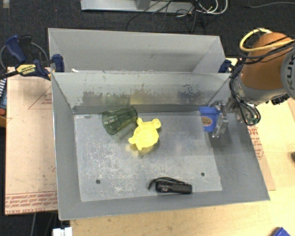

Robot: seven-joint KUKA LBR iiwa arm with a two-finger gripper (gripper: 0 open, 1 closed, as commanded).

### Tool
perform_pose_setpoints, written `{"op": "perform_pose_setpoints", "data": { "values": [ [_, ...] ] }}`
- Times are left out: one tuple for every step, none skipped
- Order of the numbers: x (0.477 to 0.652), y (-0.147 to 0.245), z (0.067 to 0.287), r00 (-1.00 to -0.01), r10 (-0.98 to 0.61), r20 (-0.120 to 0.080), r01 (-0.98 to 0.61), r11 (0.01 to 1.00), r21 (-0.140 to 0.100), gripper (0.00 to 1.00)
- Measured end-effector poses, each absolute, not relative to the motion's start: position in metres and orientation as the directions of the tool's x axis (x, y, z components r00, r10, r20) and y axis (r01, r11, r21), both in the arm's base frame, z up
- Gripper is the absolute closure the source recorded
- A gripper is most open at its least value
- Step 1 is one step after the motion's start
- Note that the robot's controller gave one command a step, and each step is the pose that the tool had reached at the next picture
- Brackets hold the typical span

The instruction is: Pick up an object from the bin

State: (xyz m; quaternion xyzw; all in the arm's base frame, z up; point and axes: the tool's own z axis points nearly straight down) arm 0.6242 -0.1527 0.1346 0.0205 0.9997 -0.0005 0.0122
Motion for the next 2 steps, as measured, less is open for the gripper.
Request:
{"op": "perform_pose_setpoints", "data": {
  "values": [
    [0.6241, -0.1525, 0.1427, -0.999, 0.041, -0.024, 0.041, 0.999, 0.000, 1.00],
    [0.6240, -0.1523, 0.1525, -0.999, 0.041, -0.023, 0.041, 0.999, 0.000, 1.00]
  ]
}}
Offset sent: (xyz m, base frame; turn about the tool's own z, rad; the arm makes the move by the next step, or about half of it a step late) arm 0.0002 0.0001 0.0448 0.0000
